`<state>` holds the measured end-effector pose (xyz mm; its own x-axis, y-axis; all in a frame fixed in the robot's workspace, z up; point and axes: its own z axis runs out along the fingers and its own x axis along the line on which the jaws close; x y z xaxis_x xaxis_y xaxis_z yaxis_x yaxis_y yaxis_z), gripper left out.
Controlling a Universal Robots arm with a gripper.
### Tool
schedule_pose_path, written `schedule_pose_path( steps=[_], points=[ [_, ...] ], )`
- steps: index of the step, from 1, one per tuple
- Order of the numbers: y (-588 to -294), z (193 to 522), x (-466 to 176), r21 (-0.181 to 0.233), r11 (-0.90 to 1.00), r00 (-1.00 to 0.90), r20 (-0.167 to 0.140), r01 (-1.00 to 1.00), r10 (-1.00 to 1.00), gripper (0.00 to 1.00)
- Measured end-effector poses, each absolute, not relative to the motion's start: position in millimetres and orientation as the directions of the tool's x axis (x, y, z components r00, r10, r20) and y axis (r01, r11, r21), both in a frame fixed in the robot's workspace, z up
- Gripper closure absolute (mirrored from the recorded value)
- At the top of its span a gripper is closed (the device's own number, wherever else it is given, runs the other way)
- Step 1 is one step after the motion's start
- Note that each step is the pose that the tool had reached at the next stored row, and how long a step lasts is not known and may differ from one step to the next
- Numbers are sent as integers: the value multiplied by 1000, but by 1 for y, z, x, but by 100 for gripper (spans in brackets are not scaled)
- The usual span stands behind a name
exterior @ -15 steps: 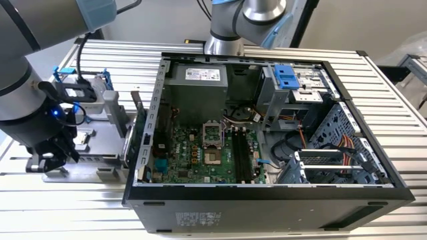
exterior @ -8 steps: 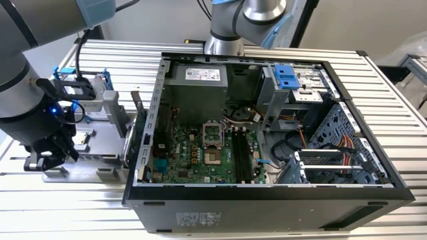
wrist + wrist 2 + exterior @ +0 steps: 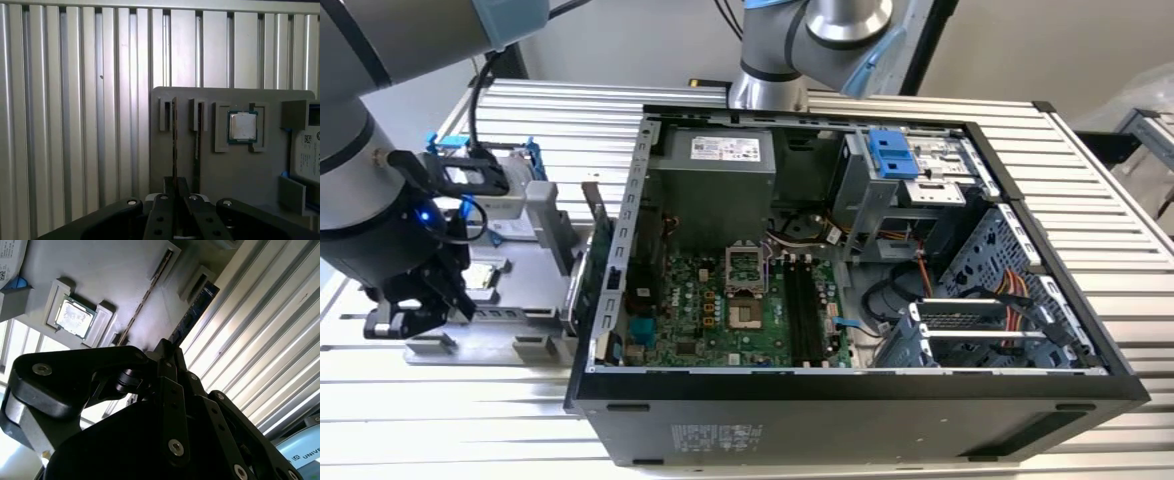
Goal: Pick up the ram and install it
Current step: 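Pick up the ram and move it above insertion slot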
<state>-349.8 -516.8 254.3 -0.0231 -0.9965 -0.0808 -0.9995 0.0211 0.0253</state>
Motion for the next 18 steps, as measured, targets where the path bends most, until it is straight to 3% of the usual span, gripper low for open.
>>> schedule_pose_path(
  steps=[18],
  points=[
    [-517, 264, -350, 25, 21, -23, -81, -999, -996, 100]
  ],
)
